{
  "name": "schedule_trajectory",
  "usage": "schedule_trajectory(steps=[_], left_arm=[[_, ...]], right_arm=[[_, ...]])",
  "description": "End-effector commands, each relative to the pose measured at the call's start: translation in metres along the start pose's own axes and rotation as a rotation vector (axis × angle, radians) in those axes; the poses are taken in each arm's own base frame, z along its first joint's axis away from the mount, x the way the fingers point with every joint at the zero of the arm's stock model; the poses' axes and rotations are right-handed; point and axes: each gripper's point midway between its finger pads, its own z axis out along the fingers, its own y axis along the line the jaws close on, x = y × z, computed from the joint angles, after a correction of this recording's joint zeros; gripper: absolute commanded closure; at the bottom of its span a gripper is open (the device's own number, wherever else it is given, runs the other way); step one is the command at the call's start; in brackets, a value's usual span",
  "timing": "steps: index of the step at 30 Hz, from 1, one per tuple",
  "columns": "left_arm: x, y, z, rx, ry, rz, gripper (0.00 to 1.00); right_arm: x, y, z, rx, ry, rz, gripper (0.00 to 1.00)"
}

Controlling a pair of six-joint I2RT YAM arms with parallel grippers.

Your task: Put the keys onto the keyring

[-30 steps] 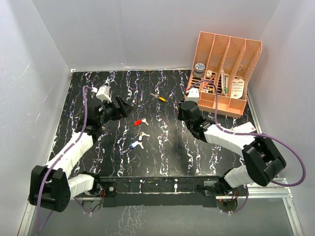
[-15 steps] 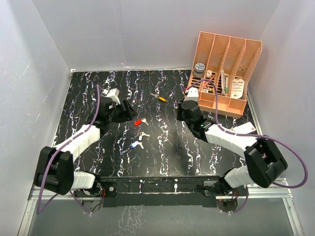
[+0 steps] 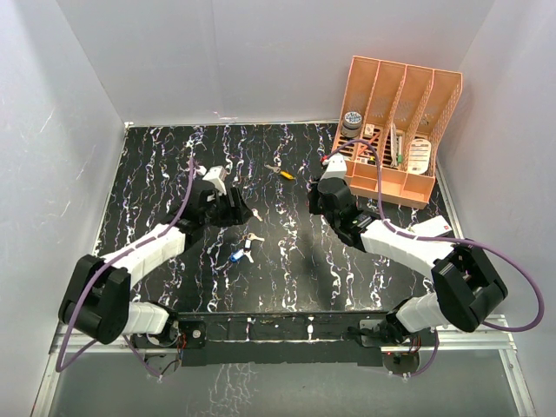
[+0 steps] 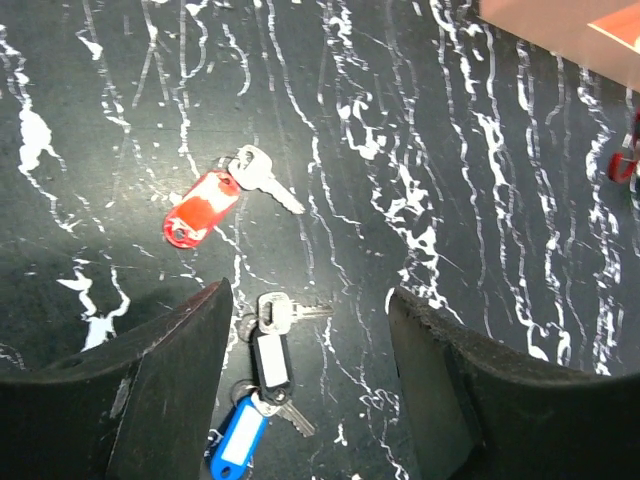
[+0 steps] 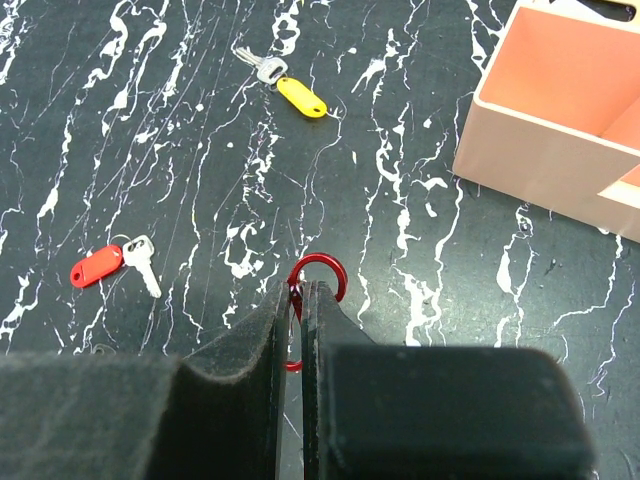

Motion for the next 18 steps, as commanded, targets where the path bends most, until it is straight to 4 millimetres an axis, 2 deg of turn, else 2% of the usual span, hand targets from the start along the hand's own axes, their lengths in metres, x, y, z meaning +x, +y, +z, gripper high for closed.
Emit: schedule_trajectory(steps=[1,5,8,18], left_arm=[[-0.005,0.011,0.008,-0.056,-0.016,0.020,0.38],[-0.009,0.024,0.023,-0.115,-0.022,0.038,0.41],[-0.015,0.026,0.033,-0.126,-0.041,0.057,0.43],[-0.024,0.023,0.064,-0.087,-0.056,0.090,0.48]], right_arm=[[-0.034,0.012,-0.007,-0.028,-0.083,0.033,1.00],[-0.035,0.012,-0.009,-0.028,-0.084,0.033,1.00],[-0.035,0.011,-0.009,-0.025,-0.084,0.031,1.00],[-0.036,0.006,-0.009,-0.005,-0.094,0.019,1.00]])
